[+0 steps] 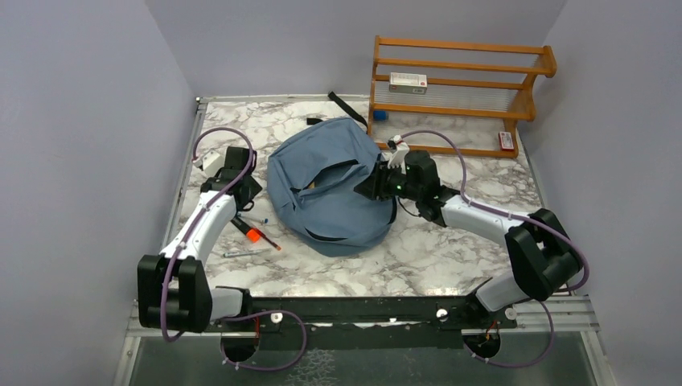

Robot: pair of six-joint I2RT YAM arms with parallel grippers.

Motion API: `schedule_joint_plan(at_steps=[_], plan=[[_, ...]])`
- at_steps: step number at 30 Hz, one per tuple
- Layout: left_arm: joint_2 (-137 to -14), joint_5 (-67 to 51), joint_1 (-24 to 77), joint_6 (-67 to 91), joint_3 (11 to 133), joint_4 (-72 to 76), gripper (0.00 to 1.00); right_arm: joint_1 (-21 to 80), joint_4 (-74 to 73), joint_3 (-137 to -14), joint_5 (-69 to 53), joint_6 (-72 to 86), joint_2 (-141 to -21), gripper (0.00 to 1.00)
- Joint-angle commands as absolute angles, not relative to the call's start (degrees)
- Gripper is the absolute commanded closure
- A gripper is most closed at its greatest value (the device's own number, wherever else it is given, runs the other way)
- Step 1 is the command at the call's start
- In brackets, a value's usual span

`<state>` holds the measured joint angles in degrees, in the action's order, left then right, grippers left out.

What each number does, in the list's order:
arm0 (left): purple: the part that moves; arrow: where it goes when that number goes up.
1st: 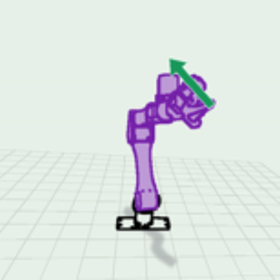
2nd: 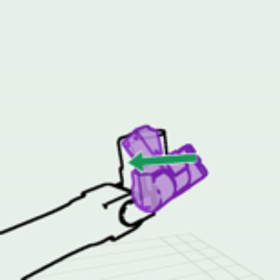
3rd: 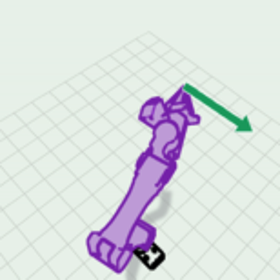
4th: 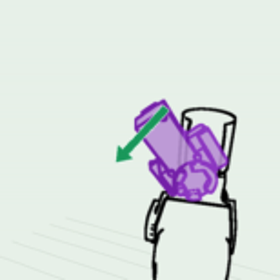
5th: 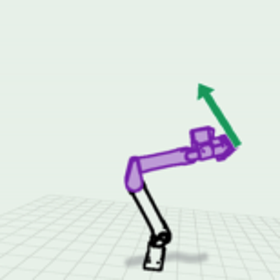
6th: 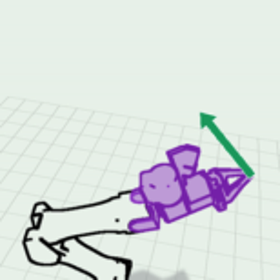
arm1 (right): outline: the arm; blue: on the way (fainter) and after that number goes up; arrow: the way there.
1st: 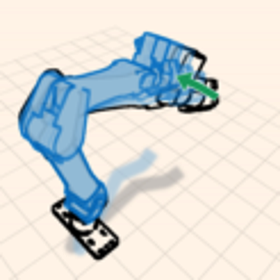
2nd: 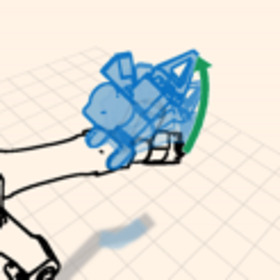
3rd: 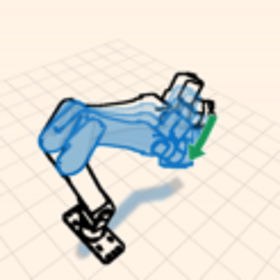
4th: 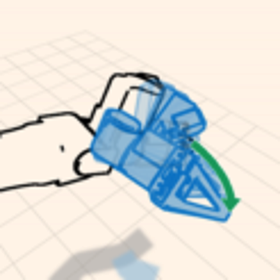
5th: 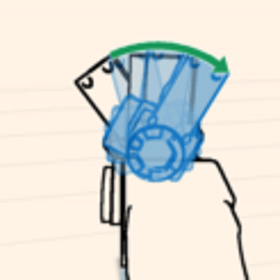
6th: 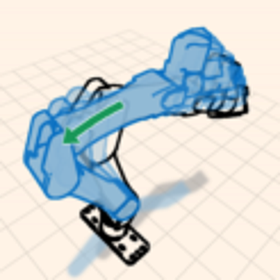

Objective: Pack the student bag
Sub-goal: Pick up the stationery from the center of the board.

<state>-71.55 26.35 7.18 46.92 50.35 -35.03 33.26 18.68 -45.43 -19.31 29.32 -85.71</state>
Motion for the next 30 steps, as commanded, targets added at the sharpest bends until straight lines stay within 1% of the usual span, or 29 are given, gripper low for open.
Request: schedule_joint_plan(at_steps=[1, 11, 16, 30], plan=[[-75.4, 22.6, 5.7, 50.6, 50.6, -34.3, 0.32, 33.2, 16.8, -44.4, -19.0, 29.3, -83.7, 0.59], [-80.5, 15.7, 5.7, 58.5, 49.1, -33.2, 0.33, 33.3, 15.0, -43.9, -15.9, 30.4, -83.0, 0.60], [-81.5, 15.5, 5.7, 60.2, 48.8, -33.2, 0.37, 33.2, 14.9, -43.9, -15.7, 30.5, -83.0, 0.59], [-82.5, 14.6, 5.7, 62.4, 46.6, -33.1, 0.37, 33.2, 14.1, -44.3, -15.0, 31.0, -83.6, 0.60]])
